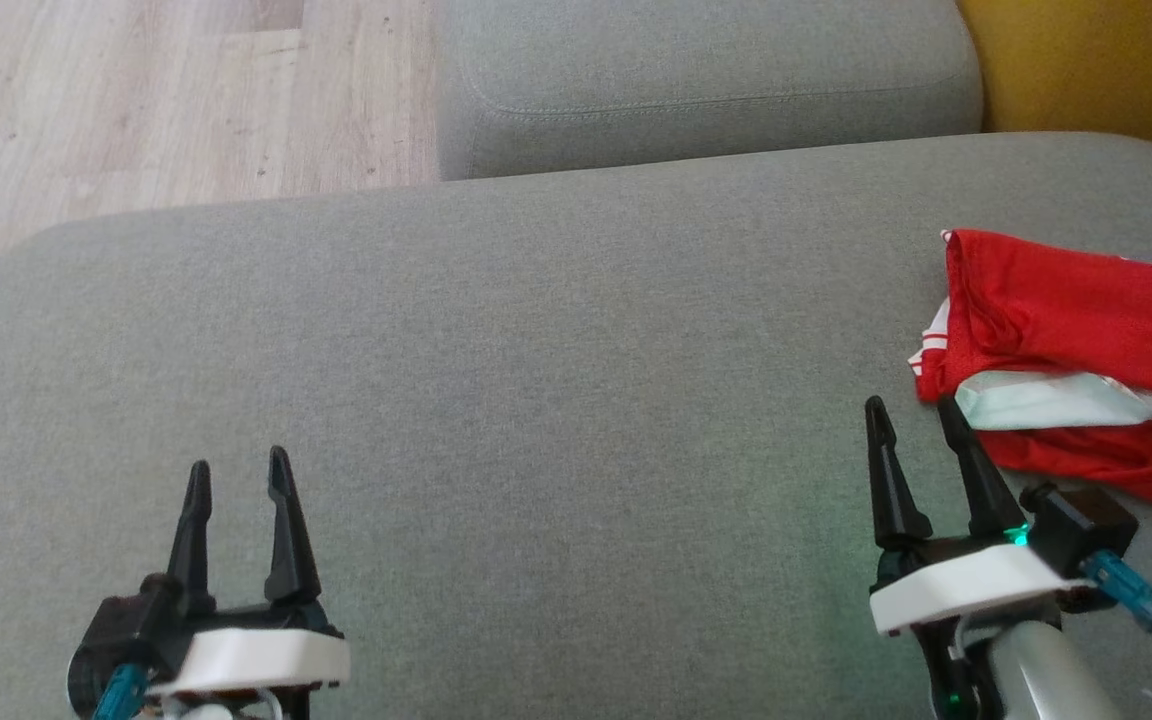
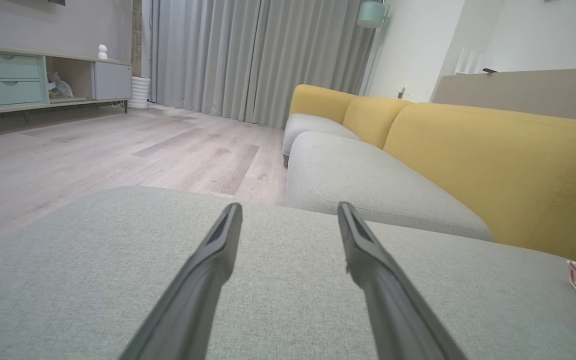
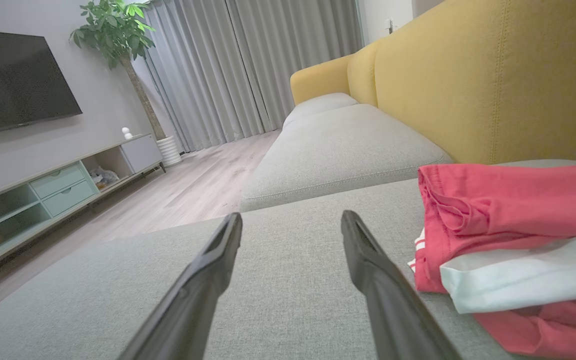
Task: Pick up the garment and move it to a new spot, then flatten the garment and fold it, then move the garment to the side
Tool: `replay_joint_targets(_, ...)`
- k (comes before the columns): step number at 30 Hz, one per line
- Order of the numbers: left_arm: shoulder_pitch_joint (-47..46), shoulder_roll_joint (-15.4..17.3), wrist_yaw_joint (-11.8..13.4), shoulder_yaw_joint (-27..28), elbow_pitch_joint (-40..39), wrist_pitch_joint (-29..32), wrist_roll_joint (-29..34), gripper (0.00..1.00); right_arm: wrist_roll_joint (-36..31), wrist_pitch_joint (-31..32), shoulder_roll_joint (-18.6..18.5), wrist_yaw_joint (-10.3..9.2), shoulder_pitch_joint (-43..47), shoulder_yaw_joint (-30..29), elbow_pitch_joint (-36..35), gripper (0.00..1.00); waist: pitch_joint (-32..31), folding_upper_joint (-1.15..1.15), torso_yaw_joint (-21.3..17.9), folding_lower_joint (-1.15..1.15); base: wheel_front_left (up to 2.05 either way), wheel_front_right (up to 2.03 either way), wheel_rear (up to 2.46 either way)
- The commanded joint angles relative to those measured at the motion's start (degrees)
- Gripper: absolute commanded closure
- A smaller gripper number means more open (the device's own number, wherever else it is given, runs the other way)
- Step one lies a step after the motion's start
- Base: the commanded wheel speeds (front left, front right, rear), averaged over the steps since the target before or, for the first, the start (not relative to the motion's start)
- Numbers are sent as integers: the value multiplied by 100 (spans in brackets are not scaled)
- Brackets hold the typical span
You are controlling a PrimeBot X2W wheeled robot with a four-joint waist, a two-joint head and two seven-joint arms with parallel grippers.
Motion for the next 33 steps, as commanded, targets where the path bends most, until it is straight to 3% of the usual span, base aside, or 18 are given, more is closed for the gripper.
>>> replay_joint_targets(1,-144,22,33,217,-221,-54,-16,0,-2,-77,8,-4,-182,140,-225,0,-3,0,-3,0,0,0,0)
replay_joint_targets(25,-147,22,-24,272,-219,-54,-315,0,167,-77,8,-4,-209,211,-268,0,56,0,-58,0,0,0,0)
replay_joint_targets(26,27,0,-9,92,-22,0,-328,100,123,-15,1,0,-5,55,-62,100,57,0,-59,0,0,0,0)
replay_joint_targets(33,88,-9,-17,99,326,72,-442,100,256,19,-1,0,128,45,231,100,60,0,-56,0,0,0,0)
